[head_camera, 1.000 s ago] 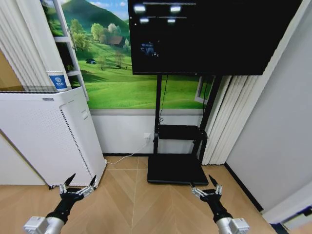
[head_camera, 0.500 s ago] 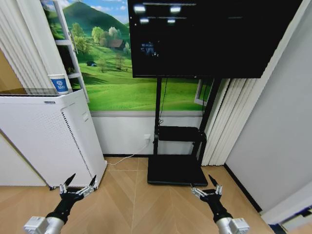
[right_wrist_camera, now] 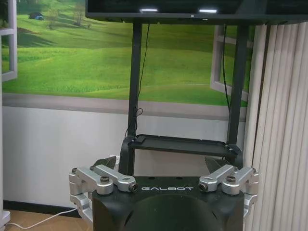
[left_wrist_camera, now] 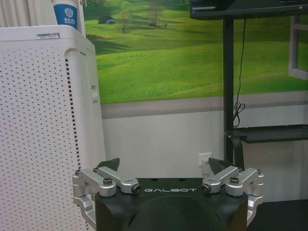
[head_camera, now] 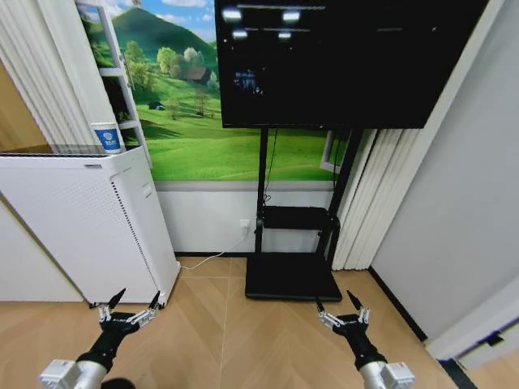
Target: Pick up the trash bin and place the garbage on the floor into it.
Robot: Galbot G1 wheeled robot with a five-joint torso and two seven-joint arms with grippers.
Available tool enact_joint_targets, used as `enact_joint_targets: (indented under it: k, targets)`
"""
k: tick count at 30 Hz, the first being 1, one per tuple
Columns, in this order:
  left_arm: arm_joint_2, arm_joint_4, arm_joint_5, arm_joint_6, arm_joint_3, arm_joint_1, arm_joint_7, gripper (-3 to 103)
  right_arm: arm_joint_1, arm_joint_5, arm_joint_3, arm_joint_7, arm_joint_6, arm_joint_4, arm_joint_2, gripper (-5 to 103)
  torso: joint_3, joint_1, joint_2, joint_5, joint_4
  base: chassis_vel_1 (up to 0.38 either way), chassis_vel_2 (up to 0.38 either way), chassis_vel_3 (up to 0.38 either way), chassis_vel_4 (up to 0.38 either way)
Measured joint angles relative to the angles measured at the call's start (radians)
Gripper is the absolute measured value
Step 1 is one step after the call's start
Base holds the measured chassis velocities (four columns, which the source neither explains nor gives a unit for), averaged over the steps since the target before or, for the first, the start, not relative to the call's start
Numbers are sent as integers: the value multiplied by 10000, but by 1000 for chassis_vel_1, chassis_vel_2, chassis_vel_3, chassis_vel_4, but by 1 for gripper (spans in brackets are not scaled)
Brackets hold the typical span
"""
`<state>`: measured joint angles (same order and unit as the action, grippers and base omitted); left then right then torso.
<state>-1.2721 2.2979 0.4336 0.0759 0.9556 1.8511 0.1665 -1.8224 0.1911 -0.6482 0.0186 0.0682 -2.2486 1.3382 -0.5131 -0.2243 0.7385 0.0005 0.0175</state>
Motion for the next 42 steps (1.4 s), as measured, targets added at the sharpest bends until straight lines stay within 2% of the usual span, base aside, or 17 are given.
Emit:
enact_joint_targets:
  k: [2, 5, 6, 7, 11, 12, 13, 14, 15, 16, 18, 19, 23, 24, 39, 42]
  targets:
    - [0, -2, 1, 1, 0, 1, -3, 100, 0, 0, 0, 0, -1, 0, 1, 100, 3, 2, -7, -10, -3, 261, -248, -251, 259]
    - [0, -1, 0, 1, 0, 0, 3, 100, -1, 0, 0, 0, 0, 1, 1, 100, 12, 7, -23, 0, 1, 300, -317, -313, 333]
    - [0, -3, 1, 2, 0, 0, 2, 100, -1, 0, 0, 0, 0, 0, 0, 100, 15, 10, -24, -15, -2, 313, -318, -321, 319]
    - [0, -2, 0, 2, 0, 0, -1, 100, 0, 0, 1, 0, 0, 0, 0, 100, 15, 9, -29, 0, -2, 347, -347, -328, 319]
    - [0, -2, 1, 2, 0, 0, 2, 100, -1, 0, 3, 0, -1, 1, 0, 100, 19, 13, -33, 0, 0, 343, -352, -353, 350]
    - [0, -2, 1, 2, -1, 0, 4, 100, -1, -1, 0, 0, 0, 0, 0, 100, 22, 16, -34, -19, -3, 344, -382, -369, 366]
    - [0, -2, 1, 2, 0, 1, 0, 100, -2, 0, 2, 0, -1, 1, 0, 100, 23, 16, -39, 5, -1, 375, -354, -368, 355]
    - [0, -2, 1, 2, 0, 1, 0, 100, -2, 0, 2, 0, -1, 1, 0, 100, 23, 16, -39, 5, -1, 375, -354, -368, 355]
    - [-1, -1, 2, 1, -2, 1, 7, 100, -1, -1, 0, 0, 0, 1, 0, 100, 24, 18, -41, 3, -2, 375, -366, -371, 355]
    - [0, -3, 1, 2, -1, 1, -2, 100, -3, 0, 2, 0, -1, 1, 0, 100, 25, 18, -43, -20, -2, 353, -366, -362, 390]
    - [0, -2, 1, 1, -2, 0, 4, 100, -1, 0, -1, -1, 0, 0, -1, 100, 27, 19, -43, -16, -2, 358, -346, -362, 390]
    - [0, -2, 1, 1, -1, 1, 1, 100, -2, -1, 3, 0, -1, 1, 1, 100, 27, 20, -45, 6, -2, 358, -319, -324, 329]
    - [0, -2, 2, 0, -1, 2, 0, 100, -5, -1, 1, 0, -1, 0, 0, 100, 32, 23, -46, -16, -2, 242, -305, -248, 308]
    - [0, -2, 2, 0, -1, 2, 0, 100, -5, 0, 3, 0, -1, 1, 0, 100, 32, 24, -49, -2, -1, 178, -216, -189, 237]
    - [1, -1, 2, 0, -1, 0, -5, 100, 0, -1, 1, 0, -1, 0, 0, 100, 35, 23, -60, -8, -1, 22, -264, -11, 270]
    - [0, 2, 2, 0, -3, 0, -3, 100, -2, 0, -1, -1, -1, 1, 0, 100, 36, 25, -61, 5, 2, -12, -288, 32, 260]
